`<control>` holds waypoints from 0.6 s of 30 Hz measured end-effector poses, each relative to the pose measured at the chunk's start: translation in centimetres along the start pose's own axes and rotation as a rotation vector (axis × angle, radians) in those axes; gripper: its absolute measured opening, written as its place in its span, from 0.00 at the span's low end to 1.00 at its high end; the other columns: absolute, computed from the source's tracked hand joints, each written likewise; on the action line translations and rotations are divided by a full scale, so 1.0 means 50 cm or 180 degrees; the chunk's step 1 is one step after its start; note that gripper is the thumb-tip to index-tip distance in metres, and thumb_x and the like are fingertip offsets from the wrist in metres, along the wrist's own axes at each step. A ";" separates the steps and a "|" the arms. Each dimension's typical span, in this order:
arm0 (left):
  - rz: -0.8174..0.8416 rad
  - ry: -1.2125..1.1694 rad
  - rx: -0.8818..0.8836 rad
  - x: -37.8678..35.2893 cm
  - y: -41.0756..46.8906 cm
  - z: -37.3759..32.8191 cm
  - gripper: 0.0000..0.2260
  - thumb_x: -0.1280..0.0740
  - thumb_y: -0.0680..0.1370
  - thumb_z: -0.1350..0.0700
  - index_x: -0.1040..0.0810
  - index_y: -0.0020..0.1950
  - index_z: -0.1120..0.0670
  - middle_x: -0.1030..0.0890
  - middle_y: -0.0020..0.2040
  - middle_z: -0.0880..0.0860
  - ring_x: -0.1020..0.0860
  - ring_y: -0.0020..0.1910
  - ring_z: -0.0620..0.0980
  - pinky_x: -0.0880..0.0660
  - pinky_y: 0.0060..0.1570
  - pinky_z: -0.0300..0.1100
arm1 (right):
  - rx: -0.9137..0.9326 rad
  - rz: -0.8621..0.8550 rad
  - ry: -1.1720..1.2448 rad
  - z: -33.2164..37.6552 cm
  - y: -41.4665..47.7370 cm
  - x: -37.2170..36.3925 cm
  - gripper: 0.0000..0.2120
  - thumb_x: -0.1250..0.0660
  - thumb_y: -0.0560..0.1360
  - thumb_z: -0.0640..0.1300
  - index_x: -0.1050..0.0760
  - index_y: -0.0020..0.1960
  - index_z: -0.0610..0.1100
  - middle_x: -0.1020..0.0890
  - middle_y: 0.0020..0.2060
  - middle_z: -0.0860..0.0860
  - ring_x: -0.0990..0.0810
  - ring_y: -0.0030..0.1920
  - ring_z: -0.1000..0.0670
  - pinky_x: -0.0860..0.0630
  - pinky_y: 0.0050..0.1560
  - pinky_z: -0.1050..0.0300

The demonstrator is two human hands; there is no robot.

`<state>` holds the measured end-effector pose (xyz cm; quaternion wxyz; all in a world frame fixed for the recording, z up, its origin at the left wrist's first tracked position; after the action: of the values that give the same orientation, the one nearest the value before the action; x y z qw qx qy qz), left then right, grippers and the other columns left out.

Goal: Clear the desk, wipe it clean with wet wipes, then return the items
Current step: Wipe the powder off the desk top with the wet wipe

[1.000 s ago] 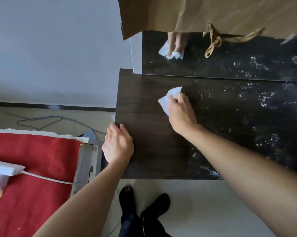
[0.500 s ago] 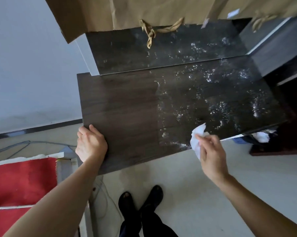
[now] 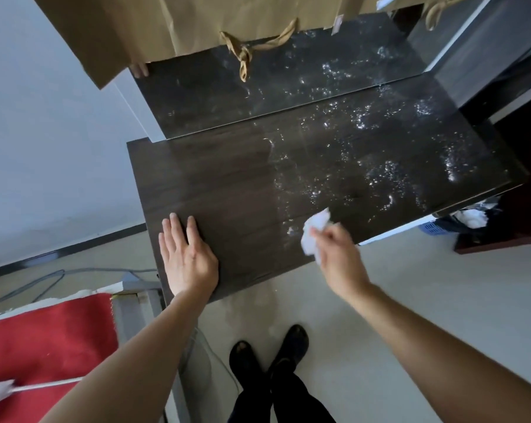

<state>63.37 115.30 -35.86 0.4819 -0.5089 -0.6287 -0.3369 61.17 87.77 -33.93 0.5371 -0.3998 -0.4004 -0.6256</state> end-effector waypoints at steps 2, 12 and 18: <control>0.0000 0.0053 -0.0046 -0.005 -0.002 0.000 0.22 0.45 0.79 0.60 0.38 0.74 0.59 0.45 0.77 0.62 0.50 0.77 0.60 0.54 0.75 0.53 | -0.0503 -0.0037 0.0181 -0.002 0.047 -0.006 0.06 0.36 0.74 0.42 0.23 0.49 0.42 0.27 0.38 0.45 0.28 0.41 0.44 0.26 0.44 0.47; -0.0024 0.0108 -0.0082 0.001 0.001 -0.004 0.25 0.50 0.76 0.56 0.36 0.72 0.60 0.41 0.75 0.64 0.46 0.76 0.62 0.51 0.75 0.55 | 0.0649 0.0628 -0.0004 0.053 0.012 -0.034 0.14 0.41 0.79 0.51 0.24 0.59 0.46 0.26 0.47 0.50 0.27 0.46 0.55 0.27 0.47 0.59; 0.0006 0.0143 -0.0107 -0.001 0.005 -0.003 0.26 0.51 0.75 0.56 0.35 0.72 0.61 0.41 0.75 0.64 0.46 0.76 0.62 0.51 0.75 0.55 | 0.0465 0.0296 0.0229 0.178 0.024 -0.083 0.22 0.34 0.71 0.32 0.27 0.63 0.46 0.26 0.45 0.44 0.27 0.44 0.44 0.25 0.43 0.50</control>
<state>63.63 115.18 -35.88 0.4876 -0.5098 -0.6115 -0.3583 63.41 97.41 -34.50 0.6073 -0.3551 -0.4064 -0.5830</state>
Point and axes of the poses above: each hand's wrist, its own y-axis towards the middle knuckle, its own x-axis out of the back of the hand, z = x × y, the point moved 4 cm from there along y, towards the middle knuckle
